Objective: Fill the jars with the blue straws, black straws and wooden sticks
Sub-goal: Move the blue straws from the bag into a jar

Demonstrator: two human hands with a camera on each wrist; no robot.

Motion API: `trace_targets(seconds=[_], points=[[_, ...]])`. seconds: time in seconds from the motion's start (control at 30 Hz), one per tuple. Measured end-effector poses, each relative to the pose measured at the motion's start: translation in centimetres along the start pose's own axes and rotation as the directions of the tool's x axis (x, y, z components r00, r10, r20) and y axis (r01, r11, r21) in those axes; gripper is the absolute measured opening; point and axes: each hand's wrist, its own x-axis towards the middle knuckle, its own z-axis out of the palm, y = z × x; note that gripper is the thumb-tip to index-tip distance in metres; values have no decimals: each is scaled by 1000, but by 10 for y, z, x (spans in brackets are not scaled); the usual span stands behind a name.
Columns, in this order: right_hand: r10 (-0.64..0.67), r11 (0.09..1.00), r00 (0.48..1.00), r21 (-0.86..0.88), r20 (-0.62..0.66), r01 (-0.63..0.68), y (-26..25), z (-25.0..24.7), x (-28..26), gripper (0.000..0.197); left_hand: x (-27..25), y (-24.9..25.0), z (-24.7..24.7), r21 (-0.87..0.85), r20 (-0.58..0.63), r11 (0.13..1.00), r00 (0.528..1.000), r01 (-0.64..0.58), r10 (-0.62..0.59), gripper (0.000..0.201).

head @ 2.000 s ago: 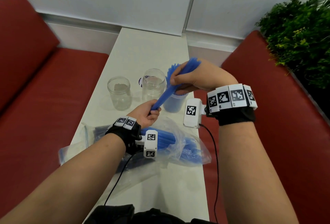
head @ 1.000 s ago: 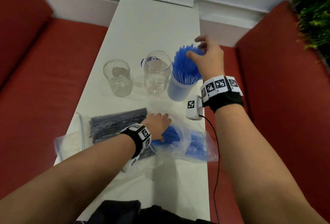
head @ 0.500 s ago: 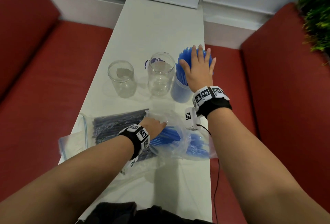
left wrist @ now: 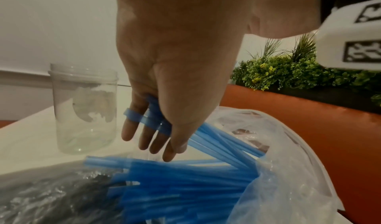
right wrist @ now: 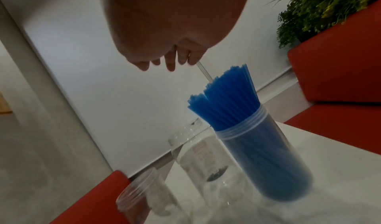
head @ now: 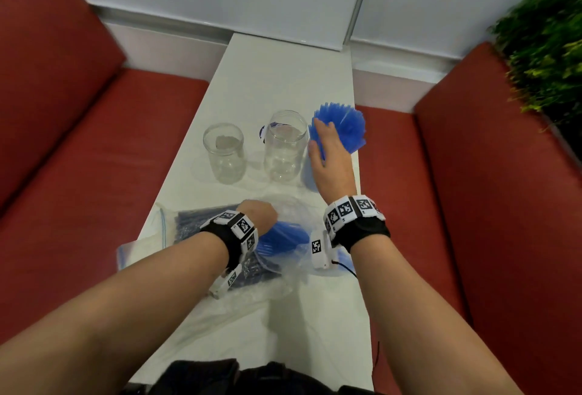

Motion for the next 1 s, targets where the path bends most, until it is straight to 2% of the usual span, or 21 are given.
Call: trace_targets(seconds=[0.07, 0.1, 0.17, 0.2, 0.33, 0.43, 0.5, 0.53, 0.6, 0.63, 0.67, 0.73, 0.77, 0.87, 0.93, 1.0], points=[[41, 999, 984, 7, 173, -43, -1, 7, -17, 52, -8, -1, -6, 38, 8, 999, 999, 36, -36, 29], [71, 997, 958, -3, 276, -73, 0, 12, -26, 58, -13, -3, -11, 63, 11, 997, 999, 48, -49, 29], [128, 992, 876, -45, 465, -121, 2, 21, -43, 77, -20, -8, -20, 78, -14, 994, 997, 76, -75, 26], [148, 989, 844, -62, 516, -136, 4, 25, -49, 86, -24, -12, -25, 64, -27, 994, 995, 94, -93, 26], [204, 979, 790, -104, 579, -176, 8, 30, -59, 108, -43, -23, -50, 77, 52, 985, 985, 157, -162, 18], [231, 971, 741, -198, 631, -133, 8, 36, -61, 111, -55, -24, -70, 103, 62, 974, 976, 202, -209, 9], [240, 966, 768, -224, 593, -130, 2, 42, -63, 95, -64, -21, -86, 115, 8, 966, 973, 230, -232, 11], [232, 967, 799, -219, 555, -129, 0, 46, -63, 76, -68, -18, -94, 116, -21, 968, 975, 222, -221, 13], [210, 976, 866, -144, 453, -162, -3, 49, -65, 15, -81, -12, -115, 146, -90, 971, 980, 190, -179, 13], [198, 980, 880, -57, 432, -192, -7, 49, -65, 13, -90, -11, -127, 146, -141, 974, 978, 174, -154, 13], [207, 971, 888, 21, 412, -236, -12, 49, -65, 27, -98, -11, -139, 123, -203, 980, 971, 157, -130, 20], [206, 932, 911, 213, 358, -294, -23, 45, -63, 25, -113, -19, -160, 43, -356, 997, 934, 64, -44, 34], [185, 913, 923, 290, 338, -289, -30, 42, -61, 23, -117, -25, -169, -26, -435, 1000, 900, -5, -7, 41], [161, 863, 932, 412, 325, -292, -47, 35, -51, 37, -126, -32, -184, -202, -627, 957, 778, -208, 37, 52], [140, 821, 937, 492, 319, -290, -54, 32, -43, 30, -129, -27, -183, -181, -692, 949, 719, -256, 62, 53], [169, 823, 936, 479, 309, -306, -62, 26, -37, 18, -127, -22, -180, -166, -736, 918, 665, -361, 129, 51]])
